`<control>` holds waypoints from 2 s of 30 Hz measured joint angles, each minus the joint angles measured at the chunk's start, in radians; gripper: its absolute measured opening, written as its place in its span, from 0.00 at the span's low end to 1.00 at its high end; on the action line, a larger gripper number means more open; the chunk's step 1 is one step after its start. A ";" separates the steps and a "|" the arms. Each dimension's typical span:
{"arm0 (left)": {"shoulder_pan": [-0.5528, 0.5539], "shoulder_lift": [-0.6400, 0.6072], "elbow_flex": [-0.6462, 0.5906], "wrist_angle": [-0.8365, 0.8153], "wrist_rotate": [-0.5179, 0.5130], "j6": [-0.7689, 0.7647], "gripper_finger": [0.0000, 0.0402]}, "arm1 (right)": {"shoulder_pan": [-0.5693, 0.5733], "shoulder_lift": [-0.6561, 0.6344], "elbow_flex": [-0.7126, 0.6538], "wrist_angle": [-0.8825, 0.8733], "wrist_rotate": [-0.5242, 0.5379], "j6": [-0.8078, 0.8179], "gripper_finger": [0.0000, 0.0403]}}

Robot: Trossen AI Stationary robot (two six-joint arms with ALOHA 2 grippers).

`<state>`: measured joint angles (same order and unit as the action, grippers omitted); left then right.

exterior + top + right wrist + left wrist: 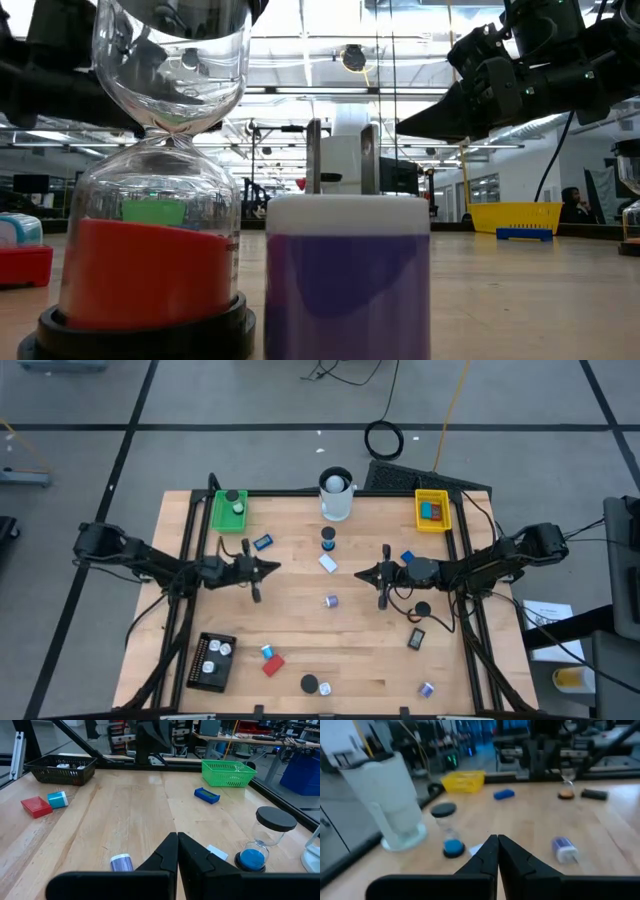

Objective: Pick & Place Office items
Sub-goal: Put the white digital clock into the yellow bin

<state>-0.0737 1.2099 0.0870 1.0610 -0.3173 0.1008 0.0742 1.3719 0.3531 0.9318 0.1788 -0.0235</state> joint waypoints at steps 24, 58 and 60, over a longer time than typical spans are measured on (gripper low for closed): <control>0.046 0.174 0.022 0.114 0.002 0.001 0.09 | 0.002 -0.023 0.032 -0.067 0.108 0.066 0.00; 0.046 0.174 0.022 0.109 0.005 -0.032 0.10 | 0.330 0.035 0.532 -1.106 0.292 0.352 0.17; 0.046 0.174 0.022 0.109 0.004 -0.032 0.10 | 0.335 0.064 0.550 -1.115 0.292 0.350 0.18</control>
<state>-0.0273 1.3842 0.1089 1.1699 -0.3129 0.0692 0.4089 1.4360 0.9029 -0.1833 0.4712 0.3261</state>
